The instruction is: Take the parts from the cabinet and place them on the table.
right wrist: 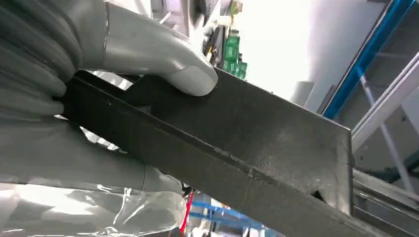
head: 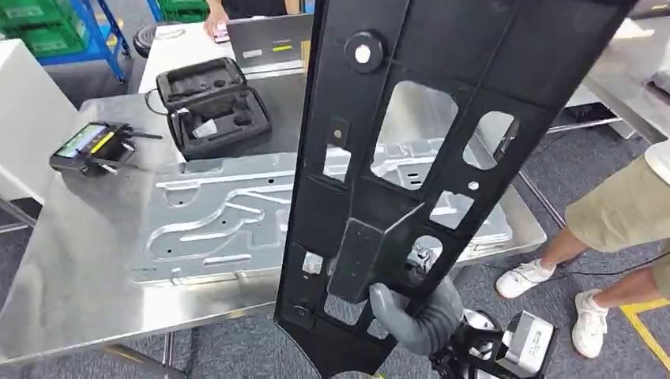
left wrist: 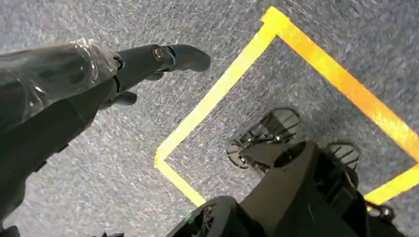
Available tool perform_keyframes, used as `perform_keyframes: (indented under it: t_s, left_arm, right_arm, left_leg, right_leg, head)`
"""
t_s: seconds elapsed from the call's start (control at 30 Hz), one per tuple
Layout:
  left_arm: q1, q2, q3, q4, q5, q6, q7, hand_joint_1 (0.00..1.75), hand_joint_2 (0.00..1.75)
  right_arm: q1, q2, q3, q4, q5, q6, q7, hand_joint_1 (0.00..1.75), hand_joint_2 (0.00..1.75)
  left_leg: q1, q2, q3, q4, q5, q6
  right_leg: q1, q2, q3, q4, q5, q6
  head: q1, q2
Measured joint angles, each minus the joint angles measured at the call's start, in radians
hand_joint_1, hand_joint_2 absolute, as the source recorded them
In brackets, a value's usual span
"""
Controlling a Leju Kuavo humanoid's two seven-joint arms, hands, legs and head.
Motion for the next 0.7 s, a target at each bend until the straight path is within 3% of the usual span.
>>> perform_keyframes:
  t_s: [0.07, 0.1, 0.2, 0.23, 0.27, 0.3, 0.37, 0.4, 0.43, 0.5, 0.57, 0.6, 0.63, 0.7]
  left_arm:
    - [-0.001, 0.001, 0.000, 0.000, 0.001, 0.000, 0.000, 0.00, 1.75]
    - [-0.002, 0.001, 0.000, 0.000, 0.001, 0.000, -0.001, 0.00, 1.75]
    - [-0.003, 0.000, 0.001, 0.000, 0.006, -0.001, -0.005, 0.00, 1.75]
    - [-0.010, 0.000, 0.002, 0.000, 0.008, -0.003, -0.007, 0.00, 1.75]
    - [-0.013, 0.000, 0.002, 0.000, 0.008, -0.003, -0.007, 0.00, 1.75]
    - [-0.012, 0.000, 0.002, 0.000, 0.008, -0.003, -0.007, 0.00, 1.75]
    - [-0.006, 0.000, 0.002, 0.000, 0.008, -0.003, -0.006, 0.00, 1.75]
    - [-0.002, 0.000, 0.002, 0.000, 0.008, -0.003, -0.006, 0.00, 1.75]
    - [-0.002, 0.000, 0.002, 0.000, 0.009, -0.005, -0.006, 0.00, 1.75]
    - [-0.002, 0.000, 0.002, 0.000, 0.008, -0.009, -0.007, 0.00, 1.75]
    - [-0.003, 0.000, 0.002, 0.000, 0.008, -0.010, -0.007, 0.00, 1.75]
    - [-0.003, 0.000, 0.002, 0.000, 0.008, -0.011, -0.007, 0.00, 1.75]
    - [-0.003, 0.000, 0.002, 0.000, 0.006, -0.012, -0.008, 0.00, 1.75]
    - [-0.002, 0.000, 0.001, 0.000, 0.004, -0.018, -0.008, 0.00, 1.75]
  right_arm:
    - [-0.002, -0.001, -0.001, -0.003, 0.011, -0.003, 0.015, 1.75, 1.75]
    - [-0.006, -0.002, -0.002, -0.006, 0.017, -0.006, 0.025, 1.75, 1.75]
    - [-0.015, -0.011, -0.003, -0.014, 0.046, -0.014, 0.070, 1.75, 1.75]
    - [-0.018, -0.017, -0.004, -0.018, 0.056, -0.018, 0.090, 1.75, 1.75]
    - [-0.024, -0.024, -0.005, -0.021, 0.065, -0.021, 0.110, 1.75, 1.75]
    - [-0.031, -0.032, -0.006, -0.026, 0.076, -0.024, 0.126, 1.75, 1.75]
    - [-0.041, -0.046, -0.017, -0.038, 0.086, -0.026, 0.148, 1.75, 1.75]
    - [-0.048, -0.054, -0.021, -0.042, 0.093, -0.029, 0.159, 1.75, 1.75]
    - [-0.057, -0.066, -0.026, -0.046, 0.104, -0.031, 0.177, 1.75, 1.75]
    - [-0.073, -0.088, -0.034, -0.055, 0.129, -0.037, 0.225, 1.75, 1.75]
    - [-0.093, -0.122, -0.050, -0.061, 0.153, -0.040, 0.279, 1.75, 1.75]
    - [-0.103, -0.142, -0.060, -0.063, 0.167, -0.041, 0.310, 1.75, 1.75]
    - [-0.119, -0.162, -0.071, -0.066, 0.188, -0.041, 0.344, 1.75, 1.75]
    - [-0.148, -0.205, -0.091, -0.067, 0.266, -0.037, 0.429, 1.75, 1.75]
  left_leg:
    - [0.001, 0.003, 0.009, 0.001, -0.010, -0.011]
    - [0.002, 0.005, -0.005, 0.037, -0.028, -0.021]
    - [0.012, 0.006, -0.135, 0.270, -0.121, -0.035]
    - [0.014, 0.006, -0.168, 0.320, -0.128, -0.039]
    - [0.017, 0.008, -0.176, 0.321, -0.109, -0.041]
    - [0.020, 0.008, -0.158, 0.271, -0.066, -0.042]
    - [0.024, 0.009, -0.087, 0.098, 0.035, -0.044]
    - [0.027, 0.009, -0.069, 0.036, 0.056, -0.044]
    - [0.019, 0.006, -0.058, 0.010, 0.045, -0.038]
    - [0.018, 0.005, -0.063, 0.015, 0.044, -0.020]
    - [0.018, 0.005, -0.055, 0.007, 0.050, -0.003]
    - [0.018, 0.005, -0.051, 0.006, 0.050, 0.003]
    - [0.018, 0.006, -0.049, 0.005, 0.049, 0.009]
    - [0.014, 0.008, -0.046, 0.006, 0.045, 0.016]
  right_leg:
    - [-0.013, 0.001, 0.010, -0.015, 0.002, -0.009]
    - [-0.014, 0.000, 0.016, -0.016, -0.002, -0.013]
    - [-0.014, -0.005, 0.020, -0.016, -0.010, -0.023]
    - [-0.014, -0.005, 0.024, -0.016, -0.013, -0.022]
    - [-0.016, -0.005, 0.028, -0.016, -0.017, -0.020]
    - [-0.018, -0.003, 0.036, -0.016, -0.021, -0.017]
    - [-0.022, 0.001, 0.052, -0.015, -0.032, -0.007]
    - [-0.021, 0.002, 0.055, -0.016, -0.035, -0.001]
    - [-0.013, 0.006, 0.052, -0.011, -0.040, 0.007]
    - [-0.013, 0.006, 0.053, -0.021, -0.037, 0.017]
    - [-0.020, 0.005, 0.054, -0.021, -0.042, 0.030]
    - [-0.021, 0.001, 0.048, 0.000, -0.057, 0.031]
    - [-0.021, 0.000, 0.021, 0.060, -0.091, 0.032]
    - [-0.017, 0.001, -0.070, 0.239, -0.165, 0.033]
  head:
    - [0.001, 0.000]
    - [-0.001, 0.000]
    - [-0.002, 0.000]
    - [-0.002, 0.000]
    - [-0.002, 0.000]
    - [-0.002, 0.000]
    - [-0.002, 0.000]
    - [-0.002, 0.000]
    - [-0.002, 0.000]
    - [0.000, 0.000]
    - [0.000, 0.000]
    - [0.001, 0.000]
    - [0.002, 0.000]
    - [0.002, 0.000]
